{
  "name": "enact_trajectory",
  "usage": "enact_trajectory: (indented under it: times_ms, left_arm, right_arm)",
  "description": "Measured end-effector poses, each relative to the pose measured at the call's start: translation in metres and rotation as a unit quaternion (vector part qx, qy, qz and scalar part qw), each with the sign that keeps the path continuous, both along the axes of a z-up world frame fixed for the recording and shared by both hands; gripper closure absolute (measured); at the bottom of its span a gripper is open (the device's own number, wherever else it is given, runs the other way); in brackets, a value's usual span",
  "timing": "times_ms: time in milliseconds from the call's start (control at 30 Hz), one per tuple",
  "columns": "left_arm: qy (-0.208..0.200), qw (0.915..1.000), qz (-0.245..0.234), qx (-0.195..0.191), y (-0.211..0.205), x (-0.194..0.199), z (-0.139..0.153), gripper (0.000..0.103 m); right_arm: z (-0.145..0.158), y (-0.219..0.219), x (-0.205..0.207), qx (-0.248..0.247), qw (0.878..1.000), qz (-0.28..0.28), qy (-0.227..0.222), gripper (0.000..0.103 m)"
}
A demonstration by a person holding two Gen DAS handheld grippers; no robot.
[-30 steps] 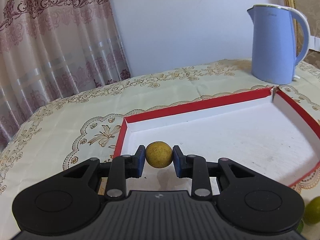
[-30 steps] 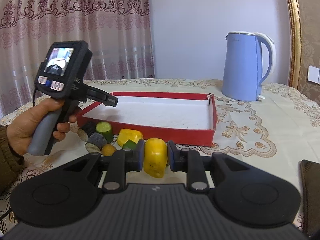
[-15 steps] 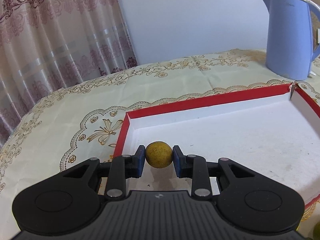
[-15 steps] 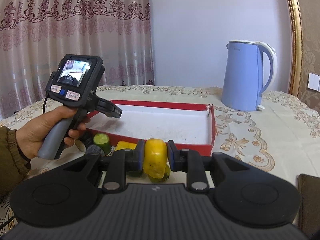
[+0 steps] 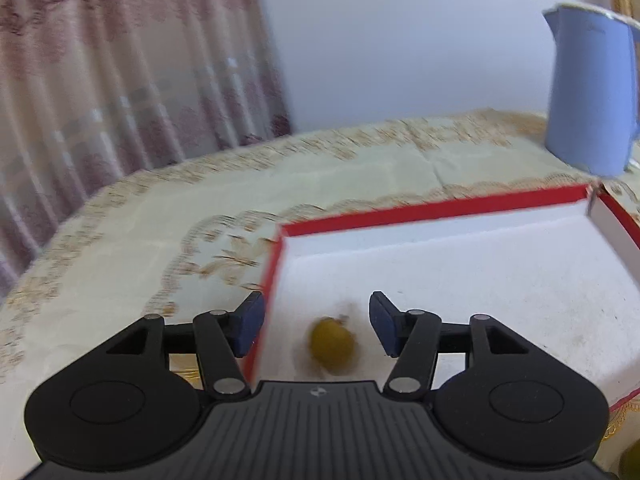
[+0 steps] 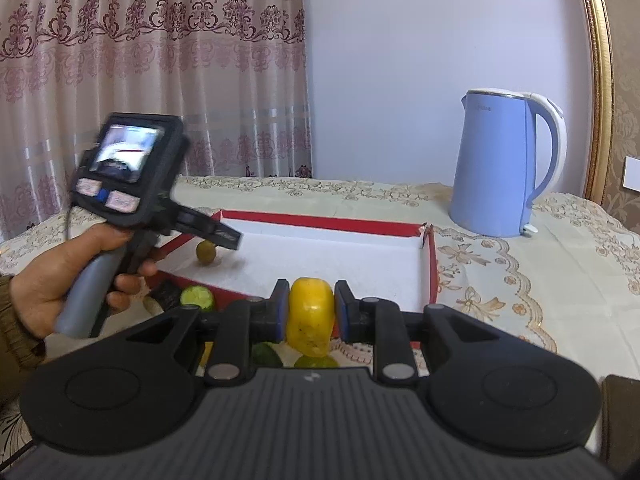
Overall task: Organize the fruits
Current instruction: 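Lower the lemon into the tray and open the left gripper, then carry the yellow pepper chunk into the tray and release it with the right gripper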
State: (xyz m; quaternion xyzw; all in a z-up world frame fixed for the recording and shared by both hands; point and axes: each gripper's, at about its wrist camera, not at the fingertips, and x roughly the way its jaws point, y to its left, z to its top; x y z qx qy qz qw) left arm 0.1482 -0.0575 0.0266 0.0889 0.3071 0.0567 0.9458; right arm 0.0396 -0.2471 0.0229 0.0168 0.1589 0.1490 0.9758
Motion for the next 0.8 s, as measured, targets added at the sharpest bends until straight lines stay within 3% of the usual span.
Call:
enact_trajectory:
  times_ms: [100,200,367,500,600,800]
  left_arm:
    - [-0.021,0.9996,0.018,-0.008,0.010,-0.023,0.013,0.045]
    - [-0.031,0.9988,0.025,-0.027,0.022,-0.049,0.017,0.031]
    - [-0.045,0.9974,0.048,-0.031,0.039,-0.086,0.008,0.031]
    - [-0.032,0.9961,0.067,-0.046,0.057,-0.098,-0.002,0.031]
    - [-0.016,0.9956,0.068,-0.063,0.066,-0.104,-0.009,0.031]
    - [-0.021,0.9965,0.056,-0.058,0.064,-0.117,-0.016,0.031]
  right_arm:
    - [0.002,-0.006,0.015,0.012,1.000,-0.001,0.004,0.080]
    - [0.003,-0.010,0.028,0.015,1.000,-0.003,0.009,0.080]
    - [0.006,-0.010,0.042,0.009,1.000,-0.004,0.009,0.080]
    - [0.009,-0.007,0.048,0.000,1.000,-0.004,0.005,0.080]
    - [0.011,-0.005,0.057,-0.006,1.000,-0.005,0.004,0.080]
    - [0.014,-0.002,0.077,-0.010,1.000,-0.016,0.005,0.080]
